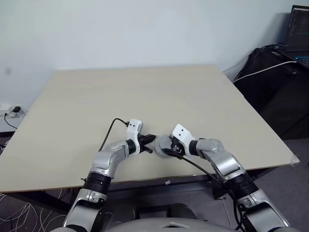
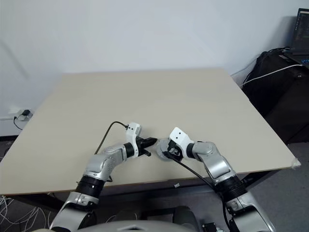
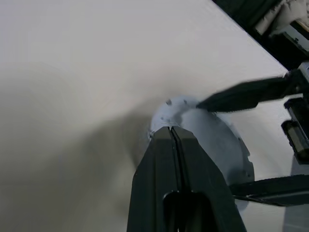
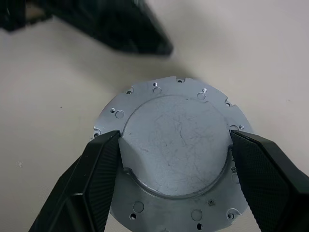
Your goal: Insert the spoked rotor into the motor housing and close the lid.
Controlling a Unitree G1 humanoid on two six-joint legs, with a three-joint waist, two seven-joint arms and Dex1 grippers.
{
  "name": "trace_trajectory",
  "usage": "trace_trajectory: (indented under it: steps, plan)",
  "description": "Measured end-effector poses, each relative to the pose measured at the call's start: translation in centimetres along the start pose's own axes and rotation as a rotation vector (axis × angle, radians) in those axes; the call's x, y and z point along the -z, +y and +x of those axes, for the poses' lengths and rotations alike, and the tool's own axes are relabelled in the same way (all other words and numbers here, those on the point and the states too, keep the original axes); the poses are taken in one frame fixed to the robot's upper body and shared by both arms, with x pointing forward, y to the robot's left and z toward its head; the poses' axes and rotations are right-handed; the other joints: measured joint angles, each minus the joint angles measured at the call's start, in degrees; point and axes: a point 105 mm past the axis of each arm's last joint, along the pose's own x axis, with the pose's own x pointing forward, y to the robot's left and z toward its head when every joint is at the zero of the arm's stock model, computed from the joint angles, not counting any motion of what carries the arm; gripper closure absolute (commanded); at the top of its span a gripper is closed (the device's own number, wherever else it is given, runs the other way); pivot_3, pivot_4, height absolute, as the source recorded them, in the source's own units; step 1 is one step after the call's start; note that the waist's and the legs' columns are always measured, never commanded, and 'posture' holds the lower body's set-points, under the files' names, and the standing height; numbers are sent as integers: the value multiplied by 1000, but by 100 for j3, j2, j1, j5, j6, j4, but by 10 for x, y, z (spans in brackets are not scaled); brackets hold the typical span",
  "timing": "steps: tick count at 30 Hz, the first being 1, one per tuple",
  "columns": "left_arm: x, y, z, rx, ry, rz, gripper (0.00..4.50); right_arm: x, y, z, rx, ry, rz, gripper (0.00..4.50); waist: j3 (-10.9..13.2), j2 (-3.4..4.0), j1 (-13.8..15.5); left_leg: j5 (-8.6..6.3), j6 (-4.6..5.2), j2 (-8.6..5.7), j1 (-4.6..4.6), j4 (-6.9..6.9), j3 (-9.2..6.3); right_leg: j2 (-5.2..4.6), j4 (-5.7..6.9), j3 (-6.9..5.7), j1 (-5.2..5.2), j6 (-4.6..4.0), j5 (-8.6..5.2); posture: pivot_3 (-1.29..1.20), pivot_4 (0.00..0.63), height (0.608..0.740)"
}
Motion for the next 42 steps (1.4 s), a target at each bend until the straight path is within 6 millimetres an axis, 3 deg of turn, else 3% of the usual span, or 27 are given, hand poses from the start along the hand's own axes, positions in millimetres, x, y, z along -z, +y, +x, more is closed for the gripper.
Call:
trace_trajectory:
  steps: [5, 18, 20, 22, 33, 42]
  plan:
    - [9, -4, 5, 12, 76, -27, 4500, 0, 0, 0, 6, -1, 0, 1214, 5, -8, 0, -7, -12, -1, 0, 1, -1, -2, 0, 0, 1, -1, 0, 0, 0, 740]
    - [9, -10, 10, 15, 136, -31, 4500, 0, 0, 0, 8, 2, 6, 1214, 2, -12, 5, -8, -14, 0, 3, 2, -2, -4, 0, 1, 5, 0, 0, 0, 0, 740]
    - [9, -10, 11, 13, 137, -30, 4500, 1, 0, 0, 12, 2, 14, 469, 2, -12, 6, -8, -14, 0, 3, 2, -2, -4, 0, 1, 5, -1, -1, 0, 0, 740]
    - [9, -11, 12, 14, 137, -30, 4500, 0, 0, 1, 16, -2, 20, 7, 2, -12, 6, -8, -14, -1, 3, 2, -2, -4, 0, 2, 5, -1, -1, 0, 0, 740]
    - [9, -18, 16, 39, 135, -37, 4500, -3, -6, -1, 51, -41, 75, 7, 5, -14, 114, -8, -13, -10, -23, 1, -5, -10, -3, 1, -16, 5, -1, 0, 0, 740]
    - [7, -22, 18, 59, 131, -34, 4500, -2, -14, -32, -8, -69, 159, 7, 8, -15, 209, 9, 19, -19, -87, 9, -6, -13, -2, 6, -78, -22, 24, 0, 0, 740]
